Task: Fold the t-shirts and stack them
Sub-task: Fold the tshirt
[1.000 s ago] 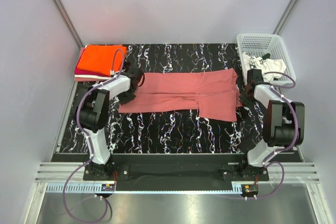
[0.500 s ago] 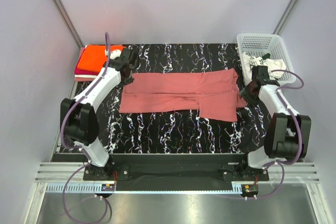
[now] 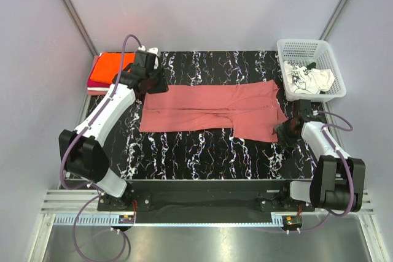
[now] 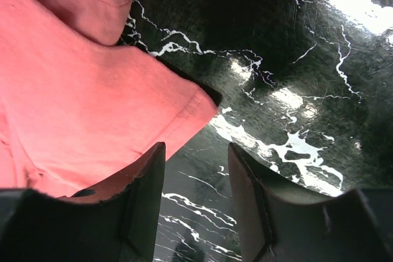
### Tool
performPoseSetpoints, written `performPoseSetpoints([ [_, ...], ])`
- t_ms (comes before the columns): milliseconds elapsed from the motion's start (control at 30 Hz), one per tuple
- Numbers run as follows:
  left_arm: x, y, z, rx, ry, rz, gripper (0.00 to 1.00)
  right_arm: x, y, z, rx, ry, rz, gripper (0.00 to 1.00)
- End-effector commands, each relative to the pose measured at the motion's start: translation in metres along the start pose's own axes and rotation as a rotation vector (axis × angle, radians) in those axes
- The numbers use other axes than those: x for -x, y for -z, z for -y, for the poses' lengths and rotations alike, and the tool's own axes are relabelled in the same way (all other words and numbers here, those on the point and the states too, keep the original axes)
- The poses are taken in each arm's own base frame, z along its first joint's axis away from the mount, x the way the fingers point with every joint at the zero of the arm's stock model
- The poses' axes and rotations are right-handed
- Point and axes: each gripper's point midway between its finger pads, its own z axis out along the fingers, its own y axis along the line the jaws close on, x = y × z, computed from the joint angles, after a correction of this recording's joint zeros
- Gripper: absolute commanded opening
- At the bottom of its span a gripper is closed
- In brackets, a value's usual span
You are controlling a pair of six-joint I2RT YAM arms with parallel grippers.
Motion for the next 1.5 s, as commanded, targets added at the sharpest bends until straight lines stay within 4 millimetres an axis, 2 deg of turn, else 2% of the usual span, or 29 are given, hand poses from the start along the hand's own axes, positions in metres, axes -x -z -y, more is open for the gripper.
performPoseSetpoints([
  [0,-0.001,-0.001,0.015,-0.099,-0.036,0.010,0.34,0.008,0.000,-0.006,0.032,-0.066,0.054,0.52],
  [167,0.006,0.008,0.017,-0.110,-0.035,0.036,0.34,0.000,-0.011,0.002,0.026,-0.091,0.036,0.52],
  [400,-0.001,0.008,0.025,-0.175,-0.060,0.033,0.36,-0.001,-0.028,0.002,0.018,-0.111,0.028,0.49],
  [433,-0.004,0.008,0.027,-0.193,-0.064,0.025,0.36,-0.001,-0.030,0.002,0.020,-0.110,0.028,0.45],
  [533,-0.008,0.008,0.033,-0.228,-0.074,0.011,0.36,0.000,-0.033,0.002,0.031,-0.090,0.041,0.20],
  [567,-0.008,0.007,0.033,-0.230,-0.072,0.011,0.37,0.002,-0.033,0.002,0.031,-0.086,0.050,0.05],
  [600,-0.008,0.007,0.034,-0.238,-0.072,0.009,0.36,0.004,-0.032,0.003,0.027,-0.071,0.062,0.00],
  [700,-0.009,0.005,0.035,-0.247,-0.071,0.003,0.36,0.010,-0.026,-0.004,0.061,-0.045,0.088,0.00],
  [833,-0.011,0.004,0.037,-0.252,-0.072,-0.004,0.36,0.021,-0.006,-0.031,0.189,-0.010,0.130,0.00],
  [967,-0.013,0.006,0.038,-0.262,-0.068,-0.009,0.36,0.033,0.019,-0.067,0.323,0.012,0.150,0.00],
  [1033,-0.017,0.009,0.046,-0.314,-0.076,-0.017,0.37,0.034,0.021,-0.077,0.346,0.017,0.132,0.00],
  [1067,-0.018,0.010,0.051,-0.335,-0.077,-0.017,0.37,0.037,0.028,-0.089,0.380,0.018,0.123,0.00],
  [1133,-0.025,0.012,0.061,-0.387,-0.082,-0.033,0.41,0.040,0.027,-0.099,0.390,0.015,0.112,0.00],
  [1167,-0.025,0.012,0.064,-0.400,-0.085,-0.029,0.43,0.047,0.034,-0.110,0.417,0.019,0.125,0.00],
  [1233,-0.023,0.012,0.067,-0.416,-0.089,-0.030,0.44,0.052,0.029,-0.120,0.414,0.027,0.118,0.00],
  [1267,-0.023,0.012,0.067,-0.416,-0.098,-0.030,0.43,0.060,0.036,-0.136,0.453,0.045,0.130,0.00],
  [1333,-0.024,0.011,0.066,-0.411,-0.100,-0.030,0.44,0.062,0.023,-0.150,0.454,0.066,0.090,0.00],
  [1367,-0.026,0.009,0.065,-0.407,-0.098,-0.037,0.44,0.068,0.030,-0.167,0.494,0.087,0.085,0.00],
  [1400,-0.027,0.008,0.065,-0.409,-0.097,-0.042,0.43,0.068,0.014,-0.170,0.472,0.091,0.057,0.00],
  [1433,-0.030,0.005,0.064,-0.407,-0.095,-0.052,0.43,0.071,0.012,-0.177,0.480,0.098,0.053,0.00],
  [1467,-0.030,0.004,0.064,-0.408,-0.097,-0.053,0.43,0.078,0.018,-0.193,0.522,0.117,0.061,0.00],
])
